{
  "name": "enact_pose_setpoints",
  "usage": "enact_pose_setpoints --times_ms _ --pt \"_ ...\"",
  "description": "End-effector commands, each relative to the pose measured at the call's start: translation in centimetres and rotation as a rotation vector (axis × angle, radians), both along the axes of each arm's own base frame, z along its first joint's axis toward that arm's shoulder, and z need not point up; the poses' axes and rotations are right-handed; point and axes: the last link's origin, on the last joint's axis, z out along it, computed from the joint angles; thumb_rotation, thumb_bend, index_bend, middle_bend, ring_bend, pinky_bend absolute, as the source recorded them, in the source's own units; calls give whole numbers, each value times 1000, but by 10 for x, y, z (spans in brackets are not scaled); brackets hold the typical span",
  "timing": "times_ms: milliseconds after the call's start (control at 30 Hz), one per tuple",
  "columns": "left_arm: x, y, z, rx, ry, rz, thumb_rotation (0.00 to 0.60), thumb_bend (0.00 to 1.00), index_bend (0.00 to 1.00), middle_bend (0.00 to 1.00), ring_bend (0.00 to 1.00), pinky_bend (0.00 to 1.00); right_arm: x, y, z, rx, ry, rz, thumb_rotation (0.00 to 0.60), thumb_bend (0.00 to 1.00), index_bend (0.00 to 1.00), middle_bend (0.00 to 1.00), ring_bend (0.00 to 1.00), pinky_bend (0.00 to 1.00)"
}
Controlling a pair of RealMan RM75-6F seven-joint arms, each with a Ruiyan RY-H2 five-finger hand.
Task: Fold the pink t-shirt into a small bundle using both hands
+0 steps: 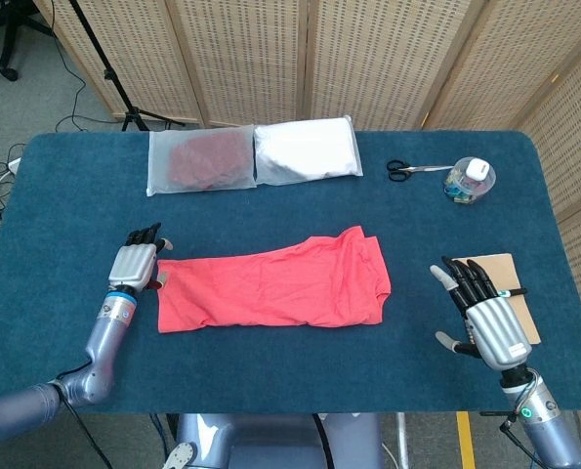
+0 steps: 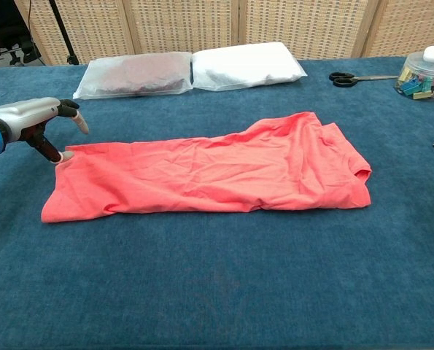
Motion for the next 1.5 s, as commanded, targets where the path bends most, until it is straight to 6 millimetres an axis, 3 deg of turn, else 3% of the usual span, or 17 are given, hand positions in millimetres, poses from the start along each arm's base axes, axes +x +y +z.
enact_pose_setpoints --times_ms 33,767,1000,1500 --pt "1 2 -3 -1 1 1 600 383 318 0 0 0 0 0 -1 2 0 0 600 0 0 0 0 0" --pt "-2 -1 -19 -29 -8 25 600 389 397 0 0 0 -2 1 -2 9 7 -5 600 0 0 0 0 0" --pt "-2 -6 -19 -15 -40 24 600 391 523 0 0 0 -2 1 -3 13 7 -6 600 0 0 0 0 0" --pt "-3 -8 -23 15 -45 24 600 410 603 0 0 0 -2 2 -3 17 -2 -5 600 0 0 0 0 0"
